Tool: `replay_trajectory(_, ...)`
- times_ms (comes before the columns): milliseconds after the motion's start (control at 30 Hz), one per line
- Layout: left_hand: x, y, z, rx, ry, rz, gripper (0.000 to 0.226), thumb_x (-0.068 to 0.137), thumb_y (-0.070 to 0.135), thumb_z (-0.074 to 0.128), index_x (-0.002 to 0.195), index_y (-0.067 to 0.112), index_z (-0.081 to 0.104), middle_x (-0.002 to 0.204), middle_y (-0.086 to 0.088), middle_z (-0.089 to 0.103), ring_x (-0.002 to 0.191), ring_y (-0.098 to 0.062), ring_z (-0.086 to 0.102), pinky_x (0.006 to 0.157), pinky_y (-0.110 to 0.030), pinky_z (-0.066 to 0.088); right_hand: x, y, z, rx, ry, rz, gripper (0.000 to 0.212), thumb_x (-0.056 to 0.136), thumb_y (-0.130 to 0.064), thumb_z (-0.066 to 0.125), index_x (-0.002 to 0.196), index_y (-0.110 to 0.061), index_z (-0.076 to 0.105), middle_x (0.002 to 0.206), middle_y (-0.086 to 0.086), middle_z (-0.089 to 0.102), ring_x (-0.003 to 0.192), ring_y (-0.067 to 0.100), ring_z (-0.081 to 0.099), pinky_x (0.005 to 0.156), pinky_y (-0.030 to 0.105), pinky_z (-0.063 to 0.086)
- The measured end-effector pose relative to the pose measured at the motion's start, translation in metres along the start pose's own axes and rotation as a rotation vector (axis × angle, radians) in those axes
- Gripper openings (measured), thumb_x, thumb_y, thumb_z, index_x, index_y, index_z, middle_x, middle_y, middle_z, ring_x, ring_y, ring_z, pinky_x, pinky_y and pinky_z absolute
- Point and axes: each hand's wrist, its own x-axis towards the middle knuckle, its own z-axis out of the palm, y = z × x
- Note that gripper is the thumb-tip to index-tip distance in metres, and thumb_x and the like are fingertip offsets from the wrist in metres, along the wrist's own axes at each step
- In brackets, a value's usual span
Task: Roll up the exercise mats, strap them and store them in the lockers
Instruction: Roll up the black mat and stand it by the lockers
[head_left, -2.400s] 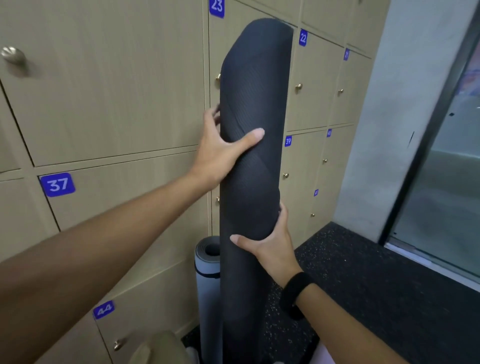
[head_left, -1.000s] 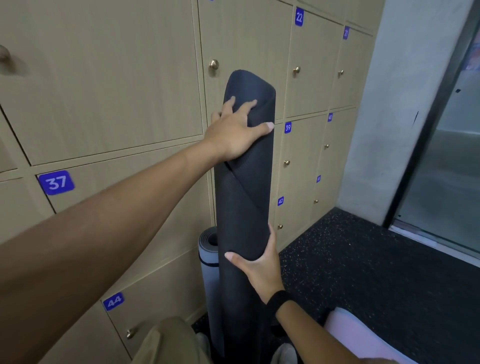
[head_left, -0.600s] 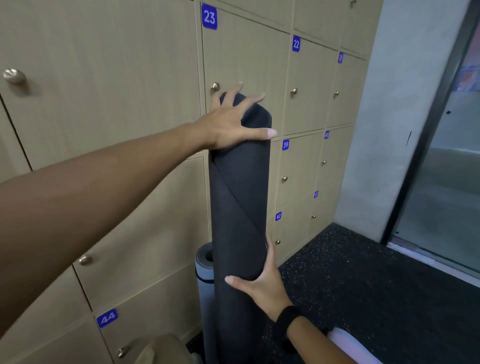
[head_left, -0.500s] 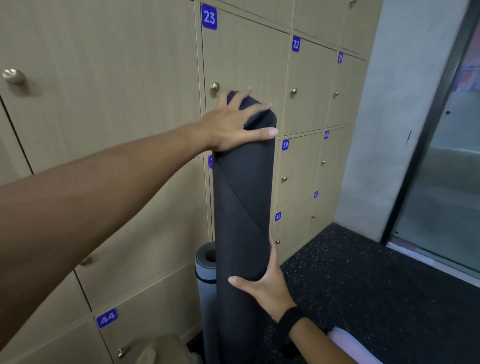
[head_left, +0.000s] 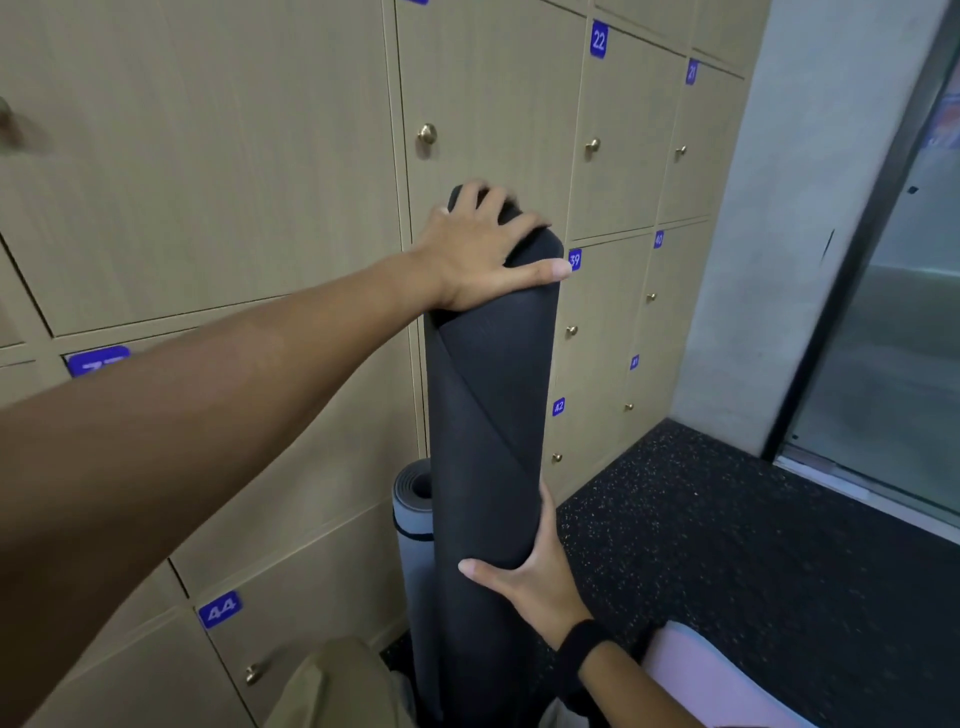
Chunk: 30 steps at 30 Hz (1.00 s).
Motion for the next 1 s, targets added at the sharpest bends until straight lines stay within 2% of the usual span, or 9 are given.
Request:
replay_trajectory(233,-0.035,-0.007,0.035,-0.005,-0.017,-0.093,0.099,0.075,0.094,0.009,0.148,0.037,0.042,0.147,-0.006,0.039,0.143,-0.03,0.024,0.104,-0.057,0.039,-0.018,0.033,0.024,-0.005,0.007,0.069,0.126,0.057,-0.029,0.1,0.155,-0.048,0.023,0.147,-0.027,0.049,0.137,-0.001,0.045,0.116,0.041,0.042)
replay_trajectory(400,-0.049,-0.009,0.051,-0.013,-0.041,-0.153,0.097,0.076,0.094,0.012,0.148,0.036,0.042,0.146,-0.006,0.037,0.145,-0.031,0.021,0.102,-0.055,0.039,-0.025,0.041,0.036,-0.005,0.005,0.076,0.127,0.057,-0.027,0.1,0.154,-0.049,0.022,0.148,-0.023,0.048,0.137,-0.004,0.045,0.117,0.038,0.04)
replay_trajectory(600,-0.053,-0.008,0.061,-0.003,-0.054,-0.182,0.095,0.078,0.093,0.013,0.147,0.034,0.041,0.148,-0.007,0.035,0.146,-0.032,0.019,0.101,-0.057,0.035,0.0,0.009,0.046,-0.012,0.087,0.0,0.138,0.053,-0.037,0.101,0.158,-0.048,0.011,0.159,-0.022,0.033,0.143,-0.004,0.036,0.119,0.039,0.038)
replay_trajectory(733,-0.056,-0.01,0.063,-0.02,-0.034,-0.192,0.095,0.079,0.091,0.012,0.145,0.031,0.043,0.147,-0.007,0.036,0.145,-0.032,0.02,0.101,-0.057,0.037,0.021,-0.018,0.054,-0.01,0.151,-0.062,0.142,0.053,-0.042,0.099,0.159,-0.046,0.004,0.163,-0.022,0.021,0.147,-0.005,0.025,0.123,0.034,0.031)
replay_trajectory(1000,-0.079,-0.001,0.09,-0.002,-0.035,-0.238,0.096,0.078,0.092,0.011,0.144,0.031,0.045,0.145,-0.008,0.036,0.145,-0.033,0.02,0.096,-0.053,0.037,0.002,0.008,0.062,-0.02,0.18,-0.02,0.133,0.055,-0.035,0.099,0.157,-0.045,0.013,0.16,-0.018,0.031,0.144,-0.002,0.035,0.119,0.037,0.037)
